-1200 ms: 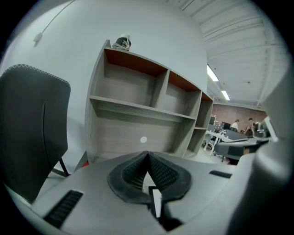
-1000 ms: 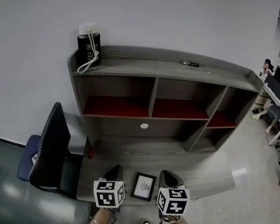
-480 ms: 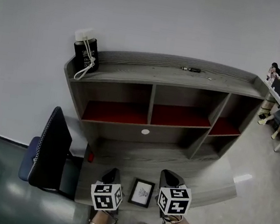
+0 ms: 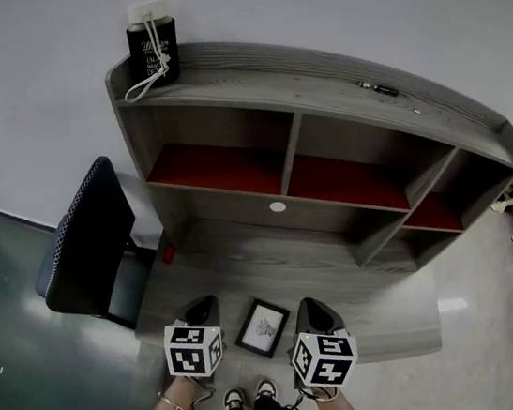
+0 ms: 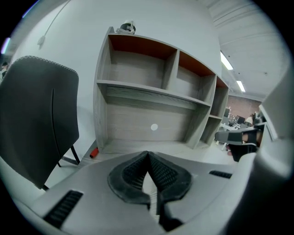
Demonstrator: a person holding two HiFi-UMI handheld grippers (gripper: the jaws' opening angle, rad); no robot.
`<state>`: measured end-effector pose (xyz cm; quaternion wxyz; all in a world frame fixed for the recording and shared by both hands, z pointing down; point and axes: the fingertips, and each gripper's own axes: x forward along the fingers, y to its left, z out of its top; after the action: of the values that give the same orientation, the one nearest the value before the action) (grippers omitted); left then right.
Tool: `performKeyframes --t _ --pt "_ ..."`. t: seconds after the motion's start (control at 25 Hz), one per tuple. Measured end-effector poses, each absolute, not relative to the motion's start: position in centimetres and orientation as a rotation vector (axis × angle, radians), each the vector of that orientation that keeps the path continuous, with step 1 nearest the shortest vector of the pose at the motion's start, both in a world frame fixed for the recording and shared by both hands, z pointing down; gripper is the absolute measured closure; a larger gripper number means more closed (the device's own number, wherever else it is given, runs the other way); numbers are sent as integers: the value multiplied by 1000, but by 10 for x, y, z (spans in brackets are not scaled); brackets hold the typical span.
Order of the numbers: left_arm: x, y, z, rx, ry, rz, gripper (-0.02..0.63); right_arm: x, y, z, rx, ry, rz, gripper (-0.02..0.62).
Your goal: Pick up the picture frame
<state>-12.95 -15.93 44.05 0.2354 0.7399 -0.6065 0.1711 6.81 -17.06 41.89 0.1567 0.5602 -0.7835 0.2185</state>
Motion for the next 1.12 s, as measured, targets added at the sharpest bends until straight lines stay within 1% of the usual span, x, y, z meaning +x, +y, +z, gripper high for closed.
performKeyframes --t 0.48,1.12 --pt "-122 -145 499 1952 -1593 604 603 66 -156 484 1528 -2168 782 563" --pt "-108 -114 582 1841 -1491 695 603 62 -119 576 1417 -2034 950 563"
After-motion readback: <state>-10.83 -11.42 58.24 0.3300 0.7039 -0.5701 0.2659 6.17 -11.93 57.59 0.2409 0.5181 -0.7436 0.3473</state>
